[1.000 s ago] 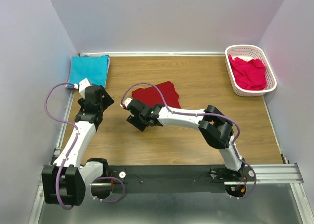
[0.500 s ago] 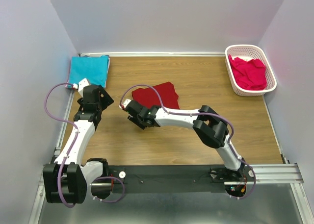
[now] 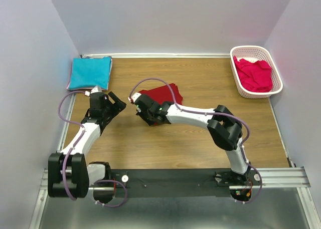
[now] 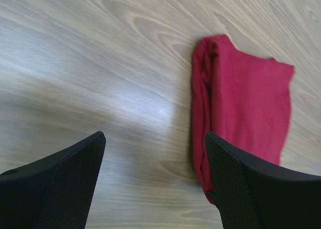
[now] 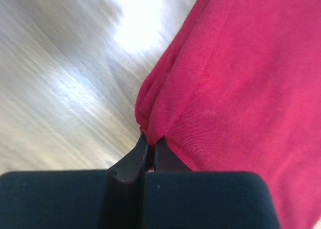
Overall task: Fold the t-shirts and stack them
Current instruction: Neatly place the folded tshirt to the corner
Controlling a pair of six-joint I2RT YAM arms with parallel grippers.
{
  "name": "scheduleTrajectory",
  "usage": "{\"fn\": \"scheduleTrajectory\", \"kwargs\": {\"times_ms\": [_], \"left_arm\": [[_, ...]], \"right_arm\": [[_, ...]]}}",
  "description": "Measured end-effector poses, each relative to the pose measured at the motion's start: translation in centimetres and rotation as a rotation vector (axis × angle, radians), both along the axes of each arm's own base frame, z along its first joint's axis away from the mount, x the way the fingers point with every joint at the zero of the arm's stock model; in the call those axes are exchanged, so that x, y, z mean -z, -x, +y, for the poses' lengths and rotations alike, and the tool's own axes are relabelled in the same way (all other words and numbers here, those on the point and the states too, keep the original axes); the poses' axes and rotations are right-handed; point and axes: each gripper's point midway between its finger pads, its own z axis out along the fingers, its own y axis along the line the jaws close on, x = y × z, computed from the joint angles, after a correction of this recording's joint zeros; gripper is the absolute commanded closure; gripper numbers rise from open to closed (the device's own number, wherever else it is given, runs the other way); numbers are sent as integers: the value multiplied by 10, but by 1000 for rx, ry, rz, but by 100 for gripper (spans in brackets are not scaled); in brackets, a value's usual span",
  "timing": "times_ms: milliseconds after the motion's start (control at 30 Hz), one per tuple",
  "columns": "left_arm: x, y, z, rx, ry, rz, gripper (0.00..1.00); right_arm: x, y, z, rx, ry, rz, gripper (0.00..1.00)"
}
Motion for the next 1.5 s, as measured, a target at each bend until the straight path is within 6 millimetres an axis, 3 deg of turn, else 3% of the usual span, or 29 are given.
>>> {"fn": "scheduleTrajectory", "kwargs": {"times_ms": [167,267,433,633,867,1133,1233,1333,1367,1467,1500], "left_arm": [[16,-9,-34,90,146,37,10],[24,-10,-52,124,229,50,9],[25,-8,-81,166,355,42,8],[23,-5,-97,163,465,0,7],[41,-5,-116,169,513,49,8],[46,-26,-126,144,546,28,12],[47,-35,-127,134,554,10,20],[51,-40,-129,130,549,7,47],[56,-40,-129,124,545,18,62],[66,-38,-127,114,528,39,79],[68,-38,-126,114,523,42,90]], "right_arm": [[-34,-7,7,16,-129,14,99],[-43,-9,10,20,-181,26,100],[-34,-6,8,21,-200,70,99],[-27,-4,6,21,-209,93,99],[-26,-1,9,13,-228,110,100],[-28,-1,12,13,-251,125,99],[-28,-1,12,11,-255,129,100],[-27,0,12,9,-256,132,99],[-27,0,13,9,-256,133,99],[-28,0,13,8,-259,132,99],[-28,0,13,9,-260,132,100]]}}
